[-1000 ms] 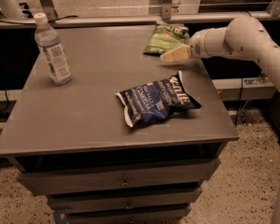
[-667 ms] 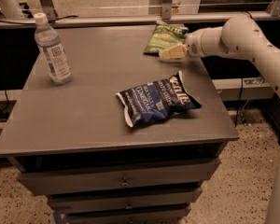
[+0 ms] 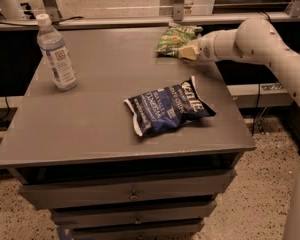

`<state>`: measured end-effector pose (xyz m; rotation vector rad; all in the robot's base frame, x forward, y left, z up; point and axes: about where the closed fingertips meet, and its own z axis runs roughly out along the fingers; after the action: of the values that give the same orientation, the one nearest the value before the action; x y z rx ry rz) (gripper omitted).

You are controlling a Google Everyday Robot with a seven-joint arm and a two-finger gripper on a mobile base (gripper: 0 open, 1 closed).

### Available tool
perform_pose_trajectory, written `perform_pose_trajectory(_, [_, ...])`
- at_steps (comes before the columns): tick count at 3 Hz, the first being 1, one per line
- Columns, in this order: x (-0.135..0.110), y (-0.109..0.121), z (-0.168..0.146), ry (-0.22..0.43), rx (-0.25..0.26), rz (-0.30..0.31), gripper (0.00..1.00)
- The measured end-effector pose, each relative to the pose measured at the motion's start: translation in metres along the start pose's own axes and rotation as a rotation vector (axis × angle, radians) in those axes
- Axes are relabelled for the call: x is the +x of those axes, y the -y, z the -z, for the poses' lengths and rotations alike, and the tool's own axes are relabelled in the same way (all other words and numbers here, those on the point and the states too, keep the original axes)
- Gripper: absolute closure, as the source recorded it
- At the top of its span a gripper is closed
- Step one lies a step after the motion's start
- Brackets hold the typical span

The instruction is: Move green jalapeno chip bag near blue plastic bottle

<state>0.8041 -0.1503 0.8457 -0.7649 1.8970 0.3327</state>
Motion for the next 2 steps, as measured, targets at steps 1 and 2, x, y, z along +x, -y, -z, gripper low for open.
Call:
perform_pose_trajectory(1, [-0.001, -0.001, -0.001, 0.002, -0.002, -0.003, 0.87])
perform_pose_trajectory(2, [-0.016, -0.003, -0.001, 0.030, -0.012, 0.014, 1.00])
